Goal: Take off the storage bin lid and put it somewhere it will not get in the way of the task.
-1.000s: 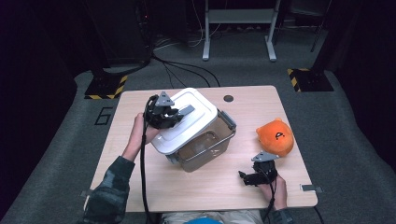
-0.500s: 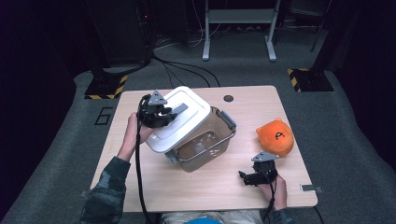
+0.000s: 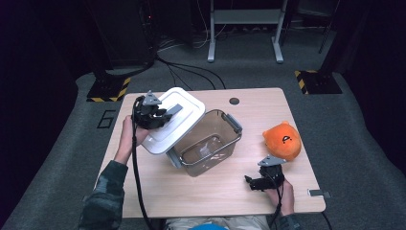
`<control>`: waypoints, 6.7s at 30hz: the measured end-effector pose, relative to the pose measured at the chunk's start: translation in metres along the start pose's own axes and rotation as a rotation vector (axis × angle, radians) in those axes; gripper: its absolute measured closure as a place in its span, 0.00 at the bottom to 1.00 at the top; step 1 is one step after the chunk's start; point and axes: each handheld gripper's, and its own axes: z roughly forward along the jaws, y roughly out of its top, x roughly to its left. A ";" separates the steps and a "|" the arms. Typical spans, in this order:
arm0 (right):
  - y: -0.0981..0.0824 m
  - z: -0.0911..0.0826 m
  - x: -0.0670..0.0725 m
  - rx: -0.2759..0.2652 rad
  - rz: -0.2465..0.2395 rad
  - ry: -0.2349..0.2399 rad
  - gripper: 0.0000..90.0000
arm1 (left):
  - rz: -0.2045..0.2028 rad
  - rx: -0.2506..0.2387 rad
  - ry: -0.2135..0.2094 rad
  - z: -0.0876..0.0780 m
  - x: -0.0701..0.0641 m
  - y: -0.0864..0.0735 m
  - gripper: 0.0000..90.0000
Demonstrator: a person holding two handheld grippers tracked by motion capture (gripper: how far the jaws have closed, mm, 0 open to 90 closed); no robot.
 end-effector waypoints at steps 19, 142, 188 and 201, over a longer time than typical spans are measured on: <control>0.000 0.000 0.000 0.001 -0.003 -0.003 0.07 | -0.125 0.017 0.109 -0.006 0.045 -0.028 0.73; 0.000 0.000 -0.001 0.001 -0.001 -0.006 0.07 | -0.220 0.102 0.109 0.034 -0.060 -0.193 0.00; 0.060 -0.049 -0.020 0.081 -0.035 -0.040 0.00 | -0.239 0.099 0.038 0.042 -0.082 -0.204 0.00; 0.092 -0.074 -0.047 0.076 -0.012 -0.124 0.01 | -0.237 0.098 0.039 0.042 -0.082 -0.204 0.00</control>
